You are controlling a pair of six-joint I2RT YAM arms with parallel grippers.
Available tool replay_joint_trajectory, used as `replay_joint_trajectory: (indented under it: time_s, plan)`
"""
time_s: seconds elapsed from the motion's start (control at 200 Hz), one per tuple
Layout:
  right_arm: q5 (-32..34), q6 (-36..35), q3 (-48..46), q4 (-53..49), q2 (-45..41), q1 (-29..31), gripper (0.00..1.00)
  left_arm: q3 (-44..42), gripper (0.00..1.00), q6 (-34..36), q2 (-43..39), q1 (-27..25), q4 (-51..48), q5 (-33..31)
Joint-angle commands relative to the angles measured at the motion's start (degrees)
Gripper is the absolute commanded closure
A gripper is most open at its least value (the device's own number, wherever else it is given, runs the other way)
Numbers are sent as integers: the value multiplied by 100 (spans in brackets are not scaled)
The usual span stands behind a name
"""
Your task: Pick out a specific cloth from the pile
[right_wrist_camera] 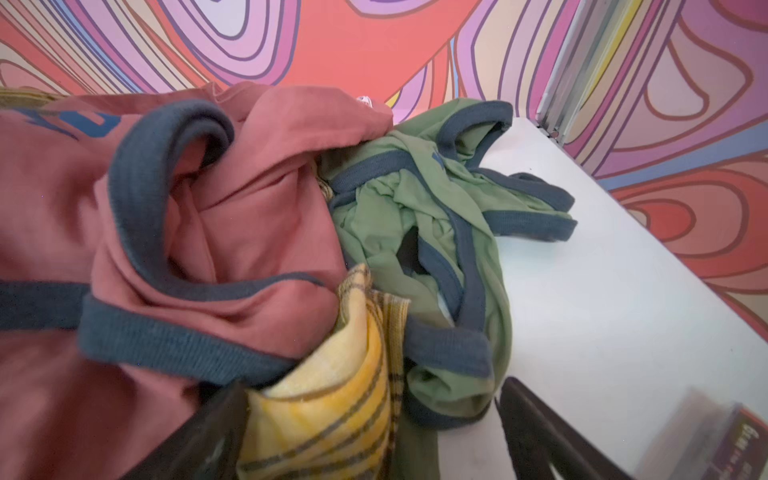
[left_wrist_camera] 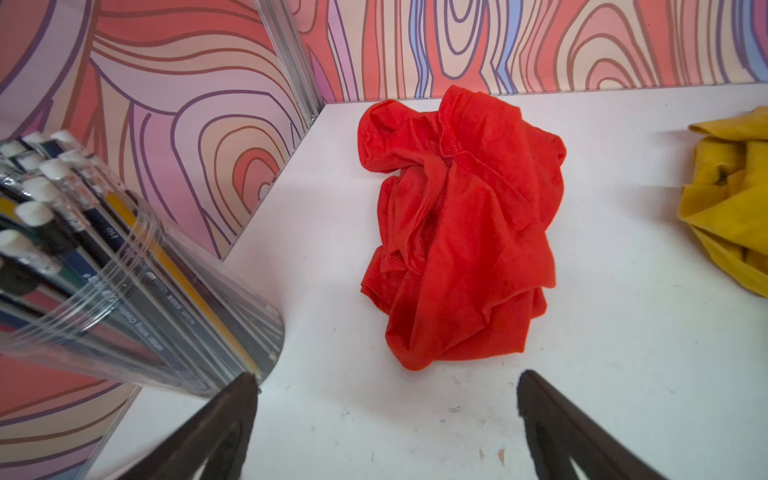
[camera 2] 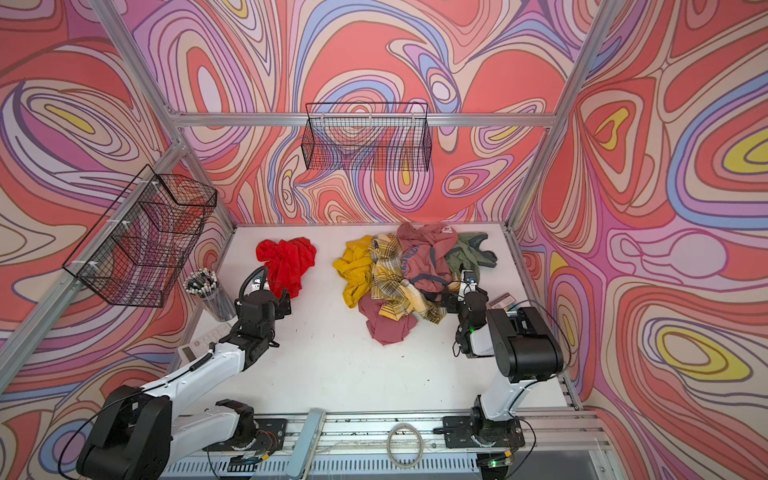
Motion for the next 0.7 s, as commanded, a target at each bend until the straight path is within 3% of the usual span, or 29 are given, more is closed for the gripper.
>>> replay_joint_trajectory:
  time_s: [0.0, 0.15, 0.481, 0.556, 0.616, 0.696]
  plan:
    - [-85, -43, 413, -327, 13, -29, 2, -66, 0, 337, 204, 114, 703, -142]
    - [-211, 48, 487, -491, 16, -138, 2, -346, 0, 336, 671, 489, 1654, 19]
    - [-262, 65, 504, -475, 33, -162, 2, -834, 1, 231, 2254, 1477, 4296, 2199]
    - [-268, 63, 502, -474, 33, -166, 2, -449, 2, 271, 1970, 1541, 3040, 2740]
    - [-261, 65, 499, -470, 27, -170, 1, -431, 2, 445, 2196, 1569, 3418, 3124]
    - [-264, 65, 499, -474, 26, -171, 2, -272, 3, 459, 2065, 1569, 2874, 3168]
